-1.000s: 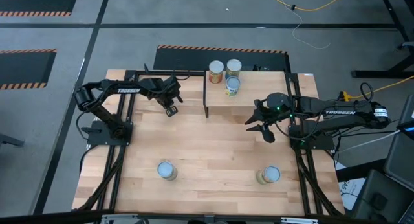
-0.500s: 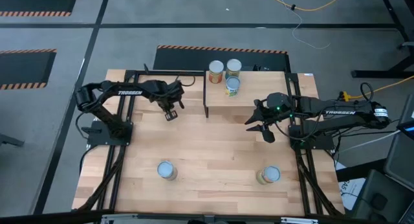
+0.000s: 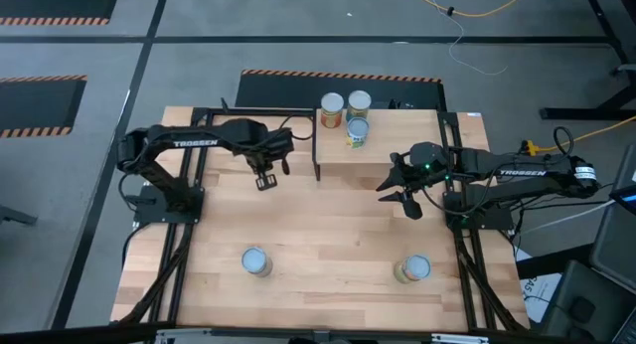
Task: Pick and place cans onto a shelf
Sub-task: Put the yellow canned pineapple rings on the shelf, then move the green canned sliced peaches to the center of the table
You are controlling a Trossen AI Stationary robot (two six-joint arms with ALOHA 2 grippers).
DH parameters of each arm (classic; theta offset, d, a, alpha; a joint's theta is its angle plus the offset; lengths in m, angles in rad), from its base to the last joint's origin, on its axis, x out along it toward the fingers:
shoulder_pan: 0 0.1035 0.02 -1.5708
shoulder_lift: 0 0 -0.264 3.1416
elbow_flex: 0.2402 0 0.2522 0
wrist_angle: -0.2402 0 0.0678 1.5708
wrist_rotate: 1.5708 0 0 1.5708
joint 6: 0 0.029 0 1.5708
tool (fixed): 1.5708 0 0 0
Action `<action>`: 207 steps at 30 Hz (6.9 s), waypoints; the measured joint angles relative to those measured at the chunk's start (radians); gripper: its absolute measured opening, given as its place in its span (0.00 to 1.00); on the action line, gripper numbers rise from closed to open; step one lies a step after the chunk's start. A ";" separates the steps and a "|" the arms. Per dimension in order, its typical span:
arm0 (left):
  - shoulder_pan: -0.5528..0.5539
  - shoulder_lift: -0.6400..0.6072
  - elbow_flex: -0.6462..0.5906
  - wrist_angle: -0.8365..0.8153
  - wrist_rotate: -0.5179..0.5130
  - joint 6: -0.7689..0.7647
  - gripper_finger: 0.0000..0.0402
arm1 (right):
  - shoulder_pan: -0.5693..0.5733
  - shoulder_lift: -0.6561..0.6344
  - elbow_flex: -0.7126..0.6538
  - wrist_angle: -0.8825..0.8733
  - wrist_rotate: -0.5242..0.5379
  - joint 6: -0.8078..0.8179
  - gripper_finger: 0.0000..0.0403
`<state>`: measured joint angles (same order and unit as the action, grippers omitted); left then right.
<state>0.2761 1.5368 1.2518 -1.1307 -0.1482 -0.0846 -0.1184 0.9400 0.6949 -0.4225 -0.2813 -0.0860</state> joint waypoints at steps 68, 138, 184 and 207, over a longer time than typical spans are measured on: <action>-0.030 0.506 0.913 -0.024 0.010 0.251 0.00 | 0.000 0.000 0.000 0.003 0.000 0.000 0.35; -0.020 0.567 0.911 0.014 0.056 0.228 0.17 | 0.000 0.000 0.000 0.000 0.000 0.004 0.35; -0.742 0.207 0.773 -0.434 -0.077 -0.587 0.17 | 0.000 0.000 0.000 -0.015 0.000 0.000 0.35; -0.886 0.208 0.534 -0.231 0.059 -0.964 0.17 | 0.000 0.000 0.000 -0.015 0.000 0.000 0.35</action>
<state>-0.6098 1.7450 1.7859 -1.3618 -0.0888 -1.0484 -0.1184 0.9398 0.6952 -0.4377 -0.2817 -0.0864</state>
